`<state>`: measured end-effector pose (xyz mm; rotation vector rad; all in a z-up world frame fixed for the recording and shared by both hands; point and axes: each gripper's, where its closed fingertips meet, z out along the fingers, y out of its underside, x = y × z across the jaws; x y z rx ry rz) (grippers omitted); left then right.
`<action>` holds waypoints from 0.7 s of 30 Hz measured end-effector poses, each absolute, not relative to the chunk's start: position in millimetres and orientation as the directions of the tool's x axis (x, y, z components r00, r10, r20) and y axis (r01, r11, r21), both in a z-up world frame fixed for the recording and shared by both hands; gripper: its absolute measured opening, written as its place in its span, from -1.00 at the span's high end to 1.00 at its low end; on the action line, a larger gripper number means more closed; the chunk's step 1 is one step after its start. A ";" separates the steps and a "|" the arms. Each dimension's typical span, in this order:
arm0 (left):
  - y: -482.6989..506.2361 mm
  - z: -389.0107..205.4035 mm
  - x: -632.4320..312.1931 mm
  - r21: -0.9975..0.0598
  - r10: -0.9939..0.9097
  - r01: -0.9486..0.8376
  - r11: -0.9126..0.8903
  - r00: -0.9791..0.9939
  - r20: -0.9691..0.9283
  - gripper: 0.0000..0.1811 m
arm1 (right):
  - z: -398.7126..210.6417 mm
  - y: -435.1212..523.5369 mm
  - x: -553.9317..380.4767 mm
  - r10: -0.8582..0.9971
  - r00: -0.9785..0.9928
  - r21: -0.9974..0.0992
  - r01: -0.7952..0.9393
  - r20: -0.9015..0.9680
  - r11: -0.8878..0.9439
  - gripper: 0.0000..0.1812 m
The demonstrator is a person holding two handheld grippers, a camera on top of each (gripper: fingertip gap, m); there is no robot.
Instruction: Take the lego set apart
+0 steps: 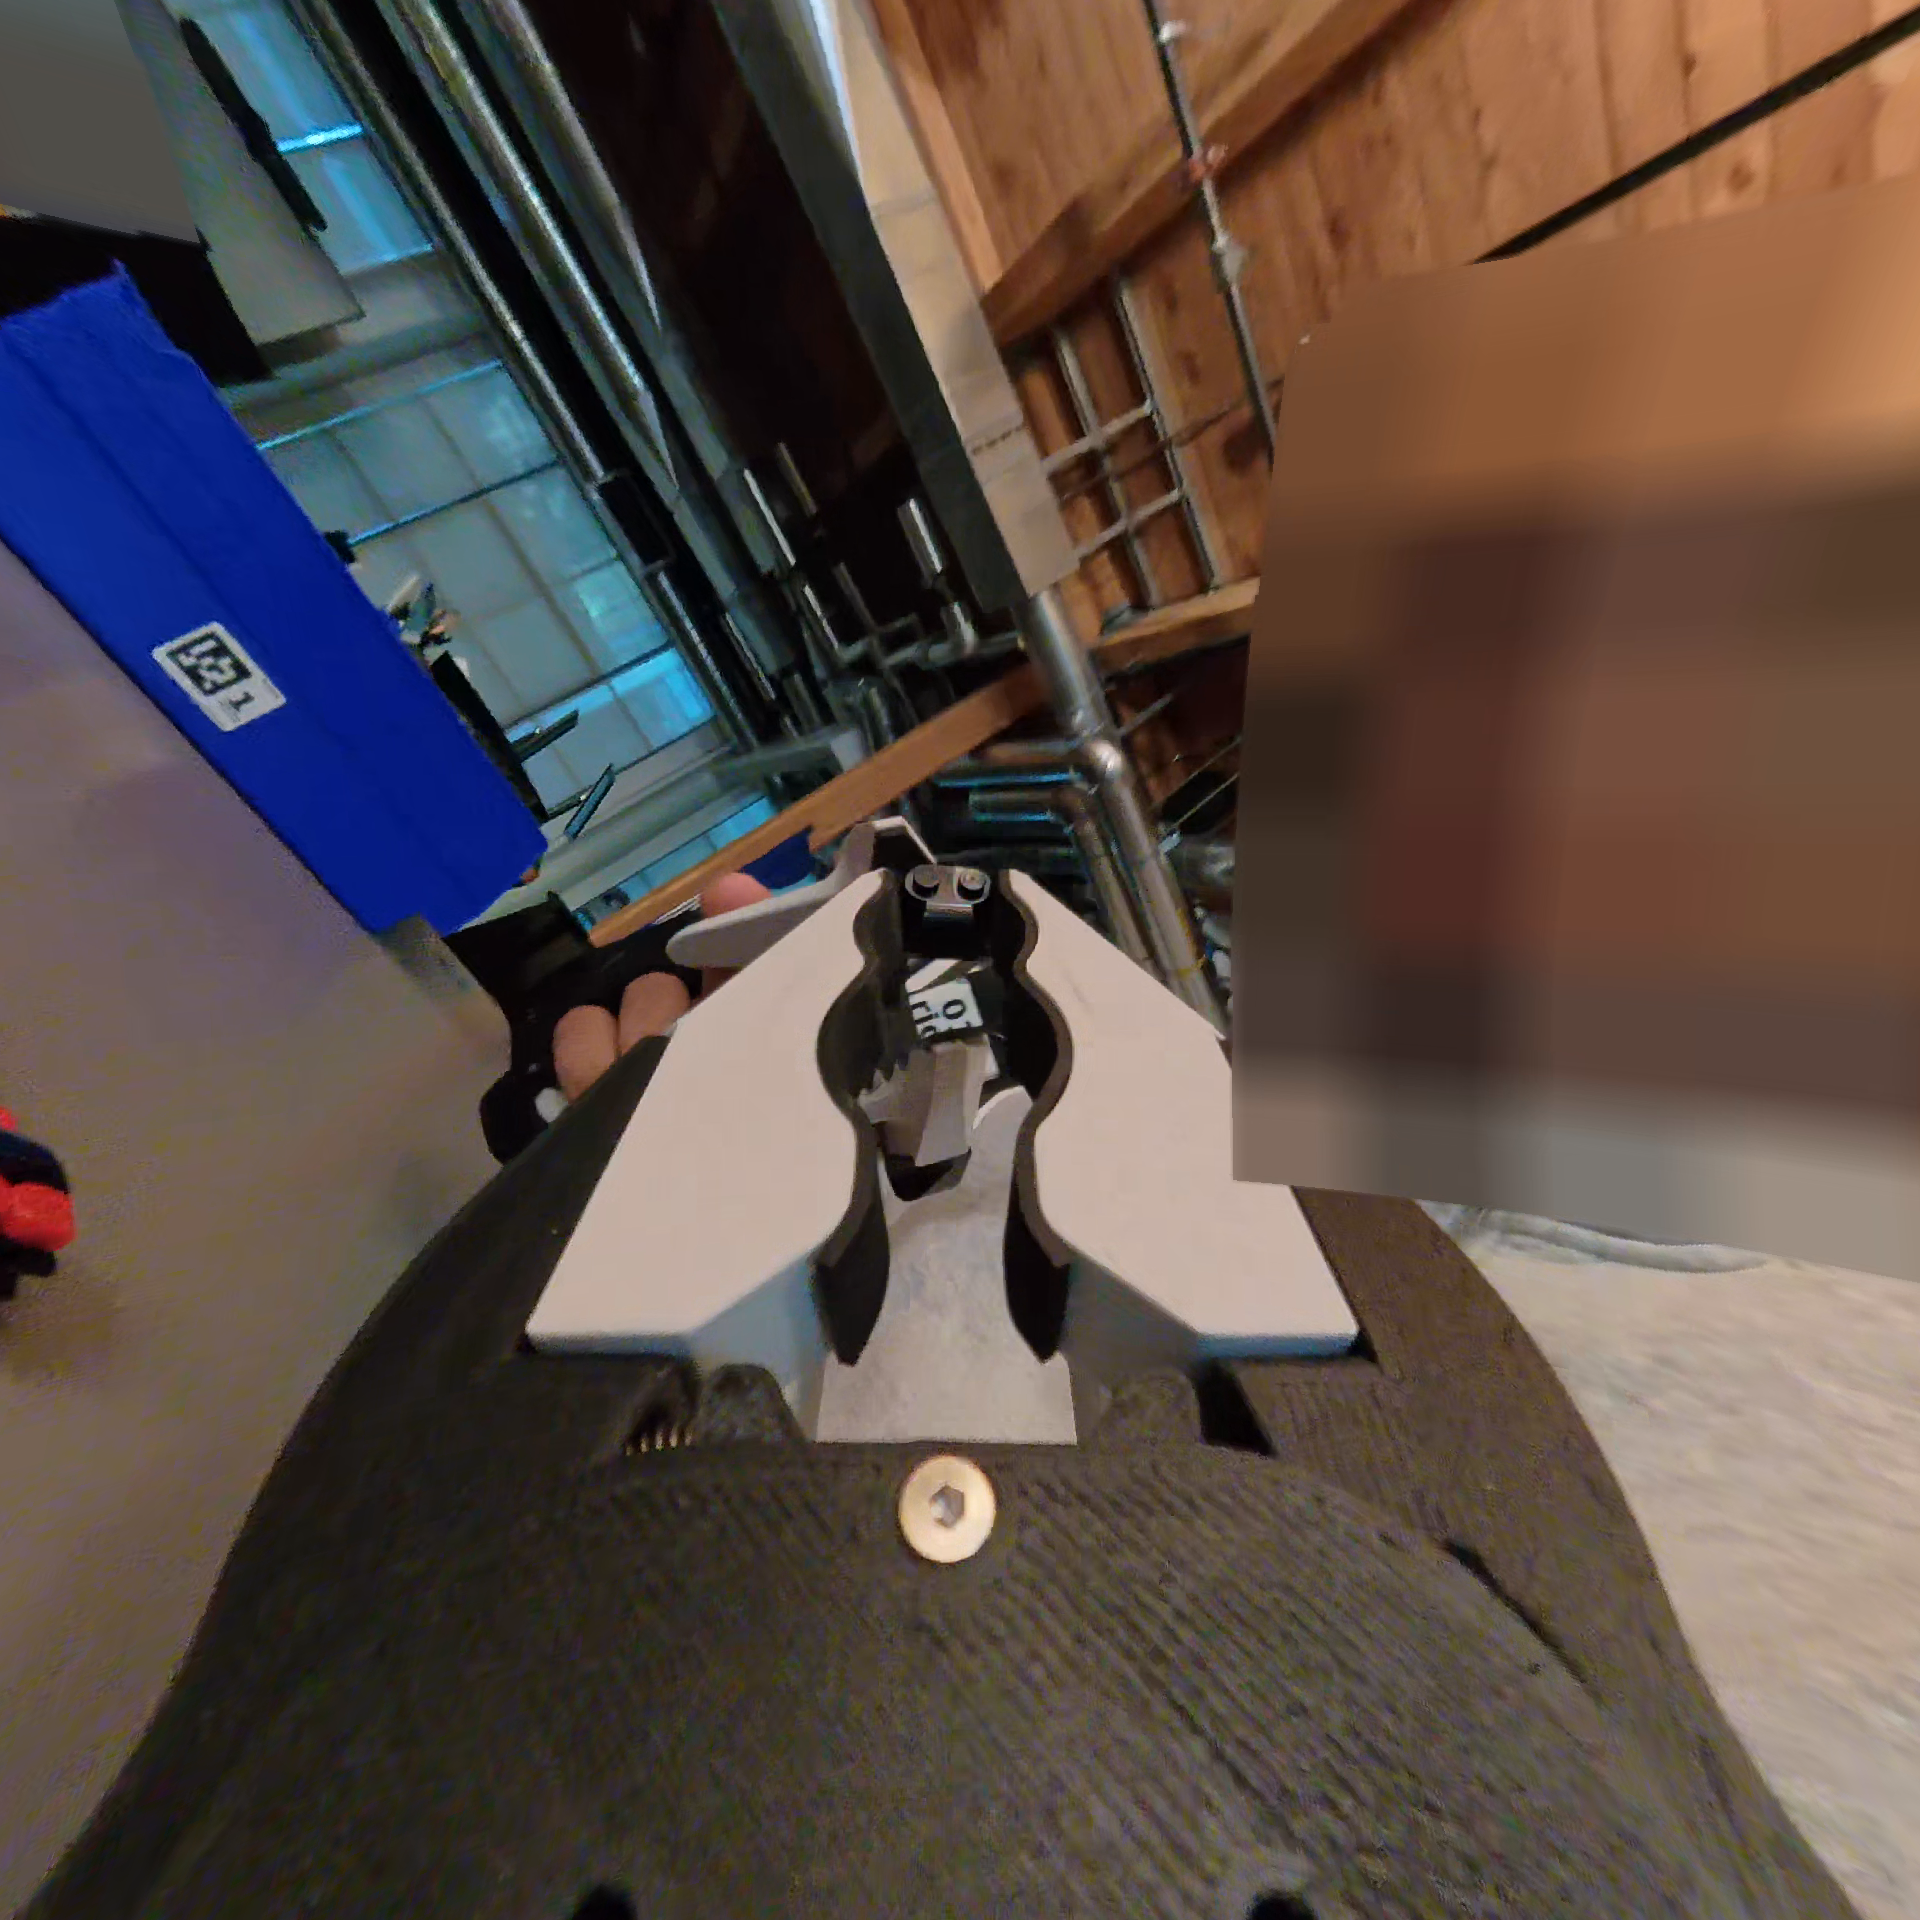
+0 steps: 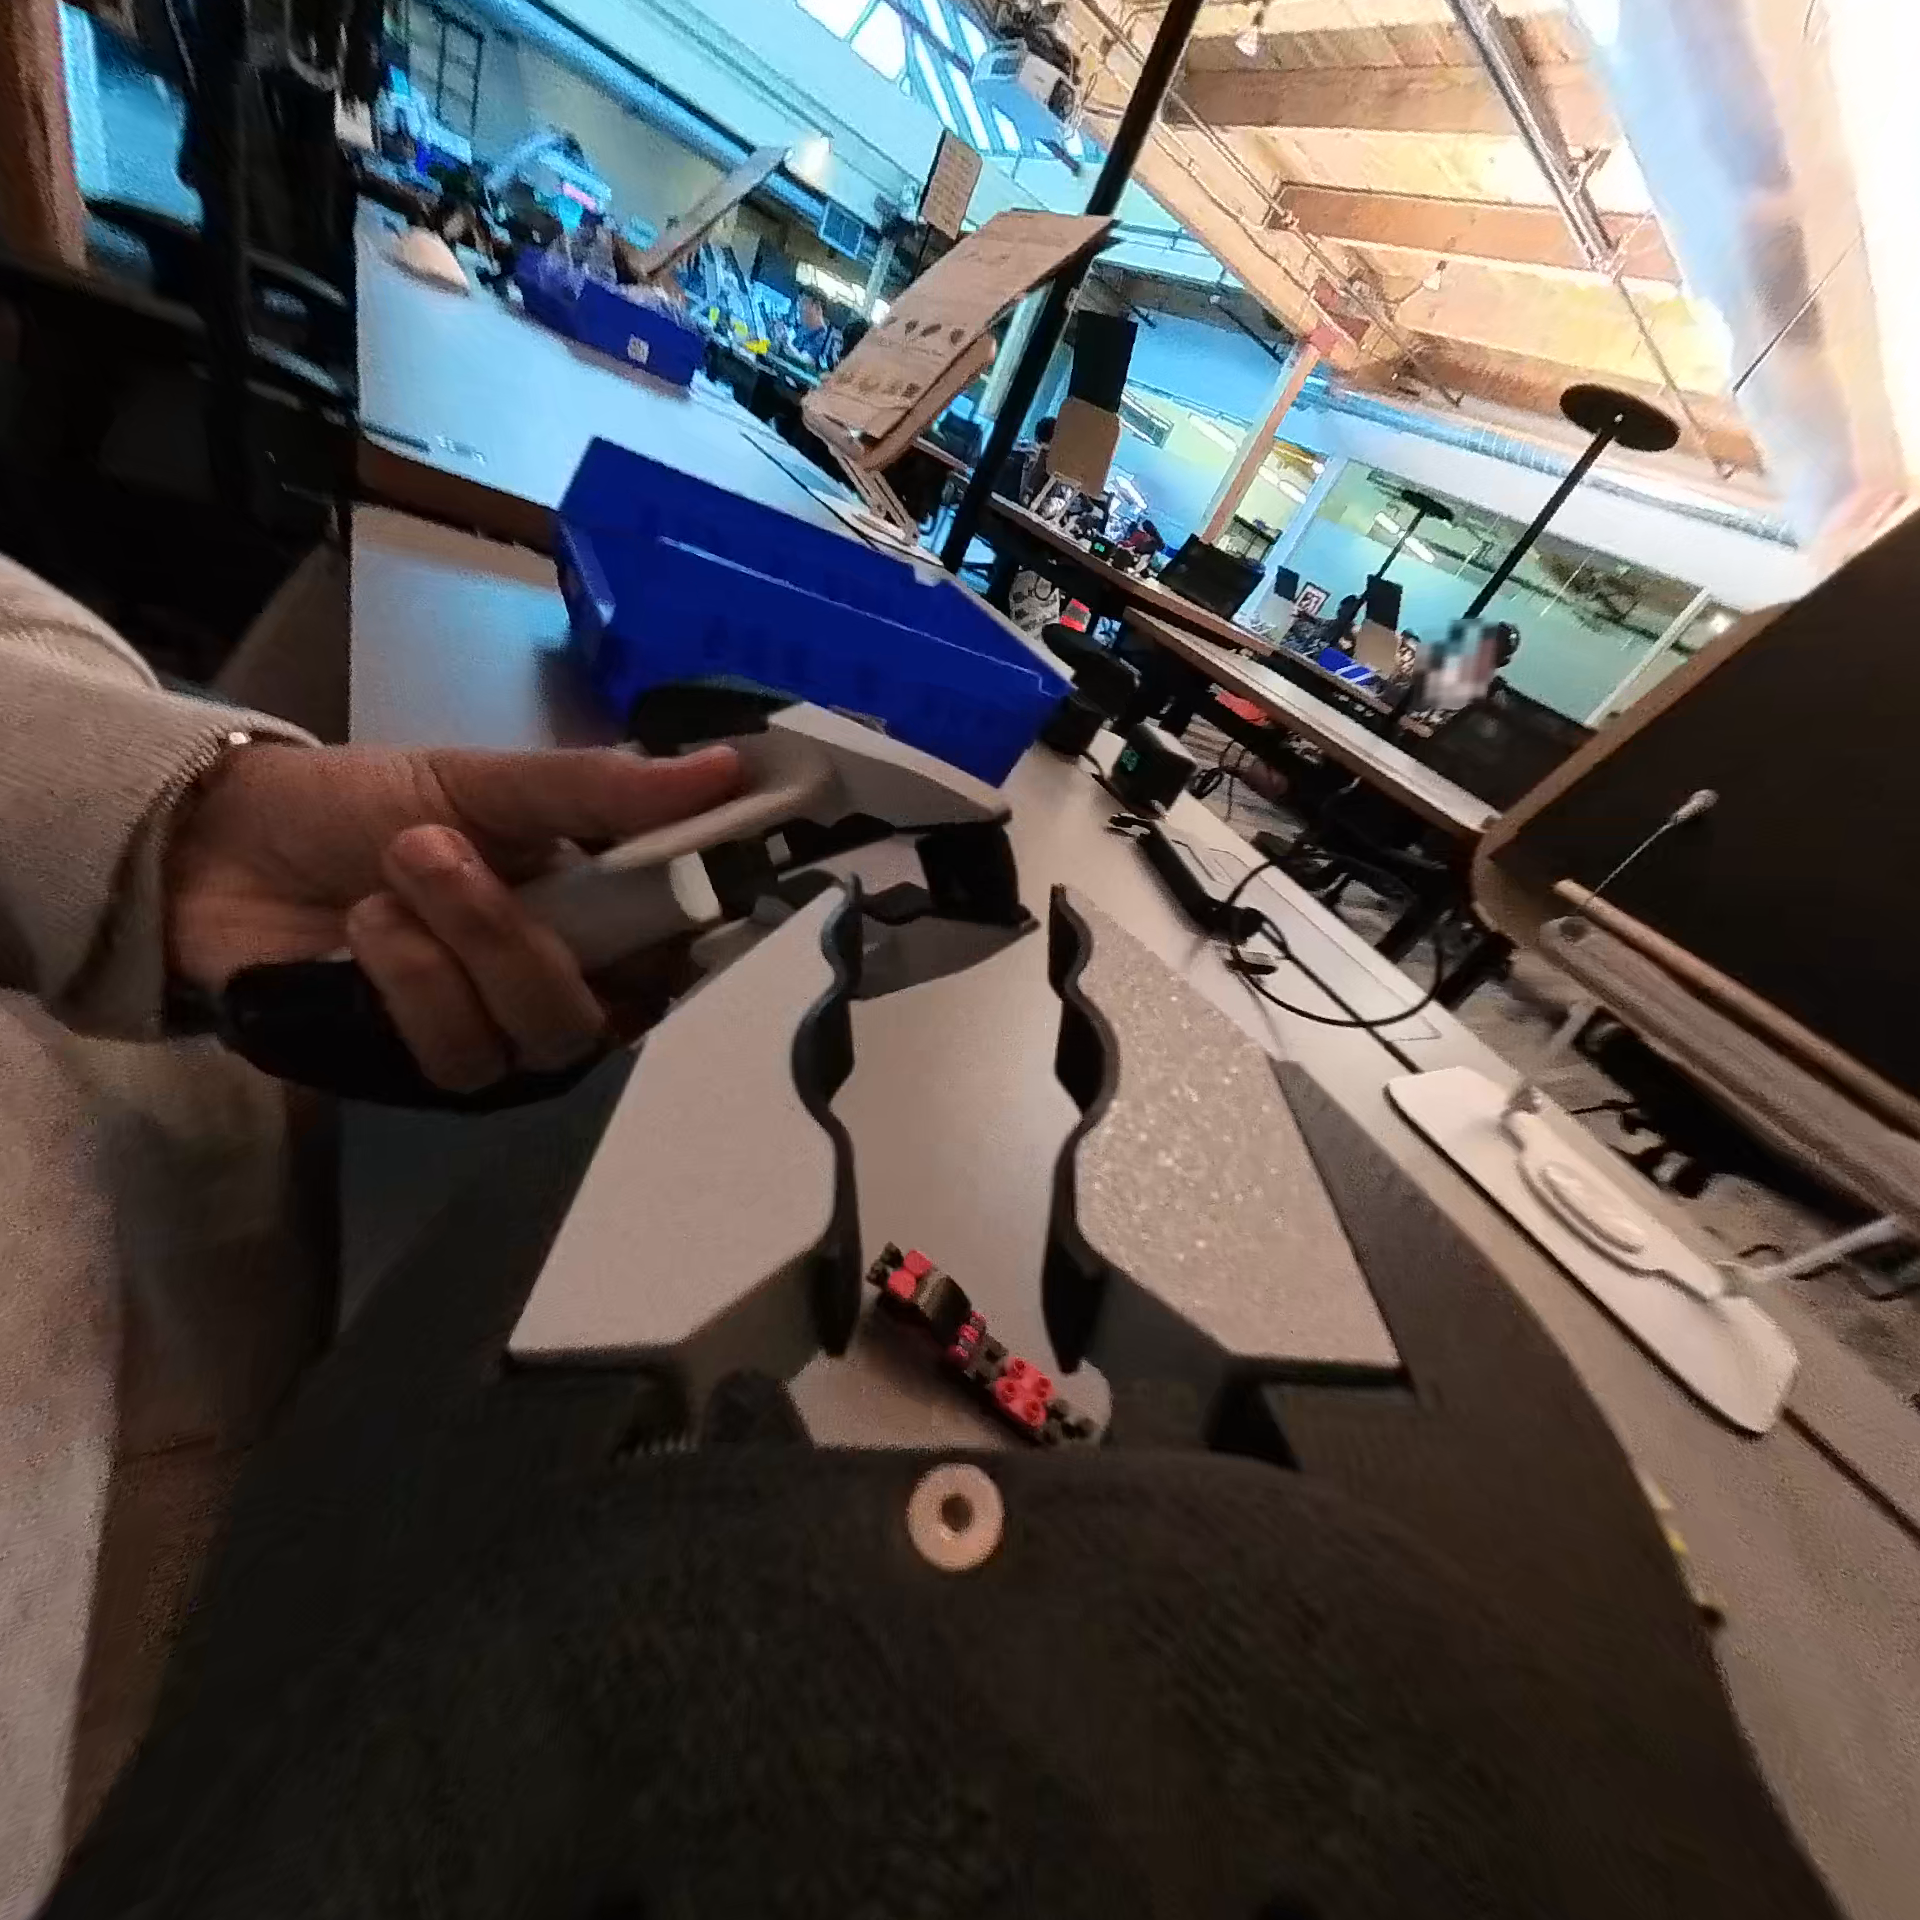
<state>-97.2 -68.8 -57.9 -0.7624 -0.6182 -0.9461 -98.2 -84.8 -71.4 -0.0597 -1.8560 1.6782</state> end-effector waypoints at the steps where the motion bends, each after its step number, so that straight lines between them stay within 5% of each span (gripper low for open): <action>1: -65.8 -59.1 -95.4 -0.313 -0.463 0.878 0.363 0.461 0.757 0.83 | -72.1 -84.3 -98.9 0.441 -0.781 -0.897 -0.389 0.442 0.212 0.71; 12: -80.3 -80.6 -121.3 -0.390 -0.209 0.801 0.453 0.521 0.827 0.65 | -62.6 -74.5 -109.4 0.493 -0.712 -0.865 -0.435 0.500 0.250 0.98; 21: -115.4 -94.1 -147.2 -0.567 0.119 0.647 0.509 0.600 0.791 0.74 | -136.9 -39.7 -250.0 0.603 -0.770 -0.914 0.065 0.210 0.400 0.97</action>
